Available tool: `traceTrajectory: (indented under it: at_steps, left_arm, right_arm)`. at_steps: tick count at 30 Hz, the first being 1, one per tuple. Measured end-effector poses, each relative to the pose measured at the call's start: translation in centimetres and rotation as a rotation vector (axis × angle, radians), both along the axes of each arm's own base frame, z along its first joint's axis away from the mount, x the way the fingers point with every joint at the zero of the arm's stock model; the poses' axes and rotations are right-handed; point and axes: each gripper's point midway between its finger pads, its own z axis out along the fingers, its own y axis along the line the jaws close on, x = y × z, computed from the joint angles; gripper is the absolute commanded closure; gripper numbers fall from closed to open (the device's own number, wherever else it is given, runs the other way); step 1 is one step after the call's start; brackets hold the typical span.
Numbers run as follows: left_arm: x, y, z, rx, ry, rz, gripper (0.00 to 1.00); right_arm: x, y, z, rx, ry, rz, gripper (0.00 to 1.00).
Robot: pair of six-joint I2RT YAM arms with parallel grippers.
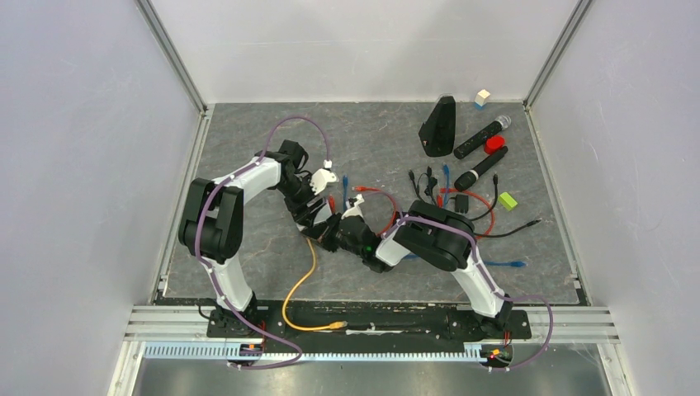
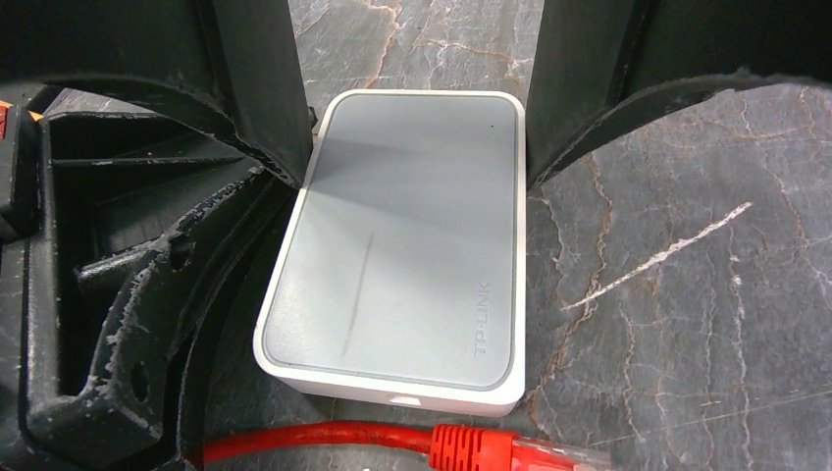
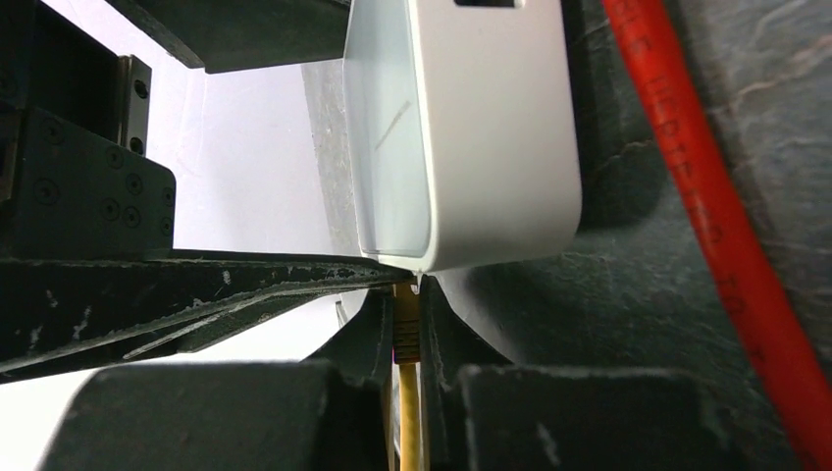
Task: Pull the plug from the switch port
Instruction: Pick up the switch port at the center of the board.
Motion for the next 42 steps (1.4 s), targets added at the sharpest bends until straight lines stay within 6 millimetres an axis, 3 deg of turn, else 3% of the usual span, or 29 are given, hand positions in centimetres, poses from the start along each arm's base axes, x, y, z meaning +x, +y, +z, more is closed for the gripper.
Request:
traceTrajectory:
  at_steps: [6, 18, 34, 42]
  left_arm:
    - [-0.3, -0.5, 0.1, -0.024, 0.010, -0.003, 0.46]
    - [-3.1, -2.4, 0.3, -0.117, 0.090, 0.009, 0.47]
    - [-4.6, -3.4, 0.4, -0.136, 0.149, 0.063, 0.47]
    - [-5.3, -3.9, 0.5, -0.153, 0.131, 0.057, 0.47]
  right_arm:
    - [-1.1, -0.7, 0.1, 0.002, 0.016, 0.045, 1.00]
    - [-4.5, -3.1, 0.8, 0.018, 0.055, 0.125, 1.00]
    - [-6.1, -4.7, 1.0, -0.078, 0.030, 0.215, 1.00]
    - [-7.2, -5.5, 1.1, -0.035, 0.067, 0.256, 1.00]
